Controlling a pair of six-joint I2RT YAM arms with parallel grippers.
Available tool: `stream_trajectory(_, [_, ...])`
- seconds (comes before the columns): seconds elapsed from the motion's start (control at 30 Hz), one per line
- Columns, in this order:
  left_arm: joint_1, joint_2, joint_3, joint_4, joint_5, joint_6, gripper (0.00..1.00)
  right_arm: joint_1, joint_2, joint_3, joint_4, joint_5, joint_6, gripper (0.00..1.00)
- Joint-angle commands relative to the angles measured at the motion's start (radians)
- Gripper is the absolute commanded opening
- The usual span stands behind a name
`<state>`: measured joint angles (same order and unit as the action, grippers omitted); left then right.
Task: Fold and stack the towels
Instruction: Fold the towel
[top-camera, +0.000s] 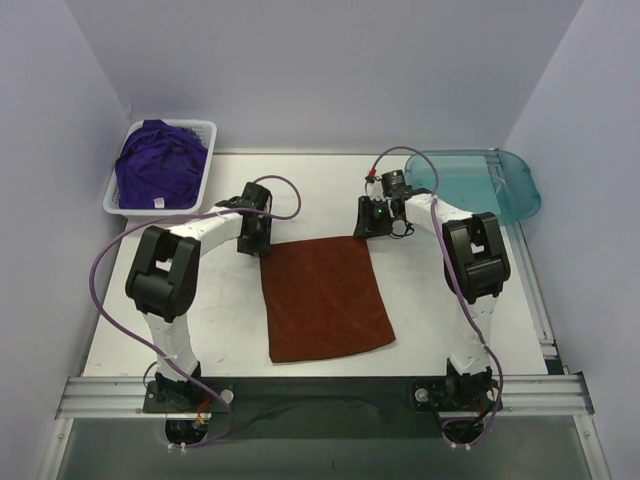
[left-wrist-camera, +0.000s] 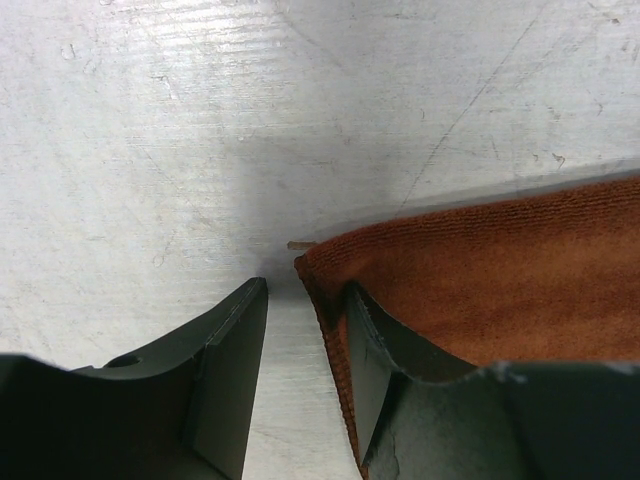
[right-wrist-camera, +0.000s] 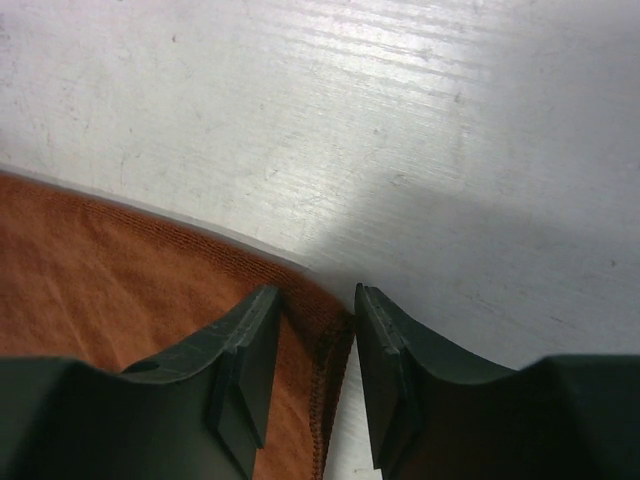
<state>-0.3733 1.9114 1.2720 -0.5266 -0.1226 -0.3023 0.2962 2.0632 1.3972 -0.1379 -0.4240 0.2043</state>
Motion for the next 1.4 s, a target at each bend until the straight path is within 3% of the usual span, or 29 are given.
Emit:
stream_trajectory(0.0, [0.002,0.038,-0.013,0.028,0.021,0.022,0.47,0.006,0.032,-0.009,-0.045,-0.039,-0.019,0.34])
stream_trajectory(0.23, [0.002,0.054,-0.016,0.028,0.021,0.032,0.46,0.003,0.046,-0.017,-0.052,-0.03,-0.025,0.28])
stream_trajectory(0.43, [0.002,0.072,-0.019,0.028,0.024,0.043,0.41,0.0,0.066,-0.012,-0.055,-0.041,-0.023,0.17])
stream_trajectory(0.57, [0.002,0.087,-0.019,0.027,0.028,0.043,0.39,-0.005,0.069,-0.018,-0.054,-0.044,-0.022,0.0])
stream_trajectory(0.83, [0.004,0.1,-0.013,0.027,0.017,0.046,0.39,-0.008,0.066,-0.044,-0.055,-0.044,-0.039,0.0])
stream_trajectory(0.9, [0.004,0.1,-0.014,0.027,0.009,0.046,0.48,-0.006,0.067,-0.049,-0.054,-0.048,-0.039,0.0])
stream_trajectory(1.0, [0.013,0.104,-0.005,0.034,0.015,0.052,0.54,-0.006,0.064,-0.053,-0.055,-0.052,-0.04,0.0])
stream_trajectory(1.37, [0.054,0.032,-0.022,0.128,0.147,0.072,0.59,-0.006,0.051,-0.06,-0.057,-0.053,-0.048,0.0])
